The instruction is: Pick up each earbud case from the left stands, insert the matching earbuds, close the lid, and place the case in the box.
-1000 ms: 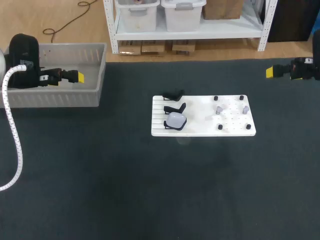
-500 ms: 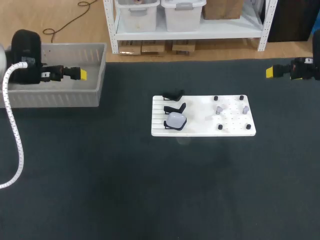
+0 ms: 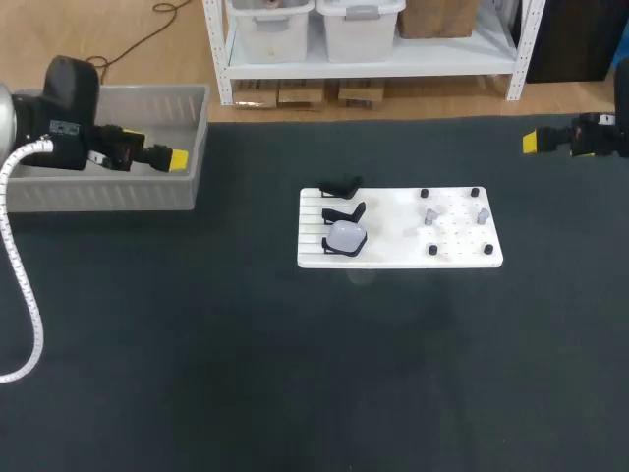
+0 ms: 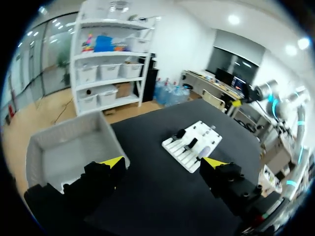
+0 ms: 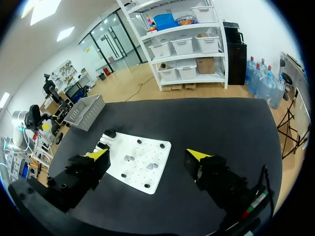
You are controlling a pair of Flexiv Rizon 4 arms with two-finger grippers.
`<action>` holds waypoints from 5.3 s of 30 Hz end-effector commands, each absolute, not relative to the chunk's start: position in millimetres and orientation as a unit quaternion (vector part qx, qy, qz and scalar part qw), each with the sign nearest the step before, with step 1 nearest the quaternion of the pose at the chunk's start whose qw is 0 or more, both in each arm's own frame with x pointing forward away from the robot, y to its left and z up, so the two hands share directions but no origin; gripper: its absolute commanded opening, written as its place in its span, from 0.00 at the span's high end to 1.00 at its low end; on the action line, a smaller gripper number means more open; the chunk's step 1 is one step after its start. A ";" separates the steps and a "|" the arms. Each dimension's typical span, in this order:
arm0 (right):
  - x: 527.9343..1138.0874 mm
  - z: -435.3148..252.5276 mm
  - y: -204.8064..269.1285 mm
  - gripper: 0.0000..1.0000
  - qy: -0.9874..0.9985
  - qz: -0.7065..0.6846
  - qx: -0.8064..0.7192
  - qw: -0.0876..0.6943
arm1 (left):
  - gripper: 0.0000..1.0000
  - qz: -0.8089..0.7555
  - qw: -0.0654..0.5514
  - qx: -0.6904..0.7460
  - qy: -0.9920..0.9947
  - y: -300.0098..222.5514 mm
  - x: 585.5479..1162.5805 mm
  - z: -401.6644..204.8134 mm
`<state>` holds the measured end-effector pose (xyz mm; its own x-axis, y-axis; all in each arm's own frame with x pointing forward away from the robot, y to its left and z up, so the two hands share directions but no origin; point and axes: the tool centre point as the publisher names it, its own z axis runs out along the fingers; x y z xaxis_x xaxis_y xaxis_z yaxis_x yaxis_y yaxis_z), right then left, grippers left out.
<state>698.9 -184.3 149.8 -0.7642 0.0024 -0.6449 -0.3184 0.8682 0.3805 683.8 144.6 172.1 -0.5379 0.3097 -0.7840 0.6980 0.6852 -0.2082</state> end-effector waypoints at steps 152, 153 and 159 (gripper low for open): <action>699.1 149.9 -184.7 0.00 0.908 0.242 -0.088 0.332 | 0.47 -0.419 0.350 0.597 0.588 -71.8 673.7 10.5; 699.1 149.9 -184.7 0.00 0.908 0.242 -0.088 0.332 | 0.48 -0.419 0.350 0.597 0.588 -72.0 673.8 10.4; 699.1 149.9 -184.7 0.00 0.908 0.242 -0.088 0.332 | 0.47 -0.421 0.351 0.596 0.587 -73.3 673.7 10.8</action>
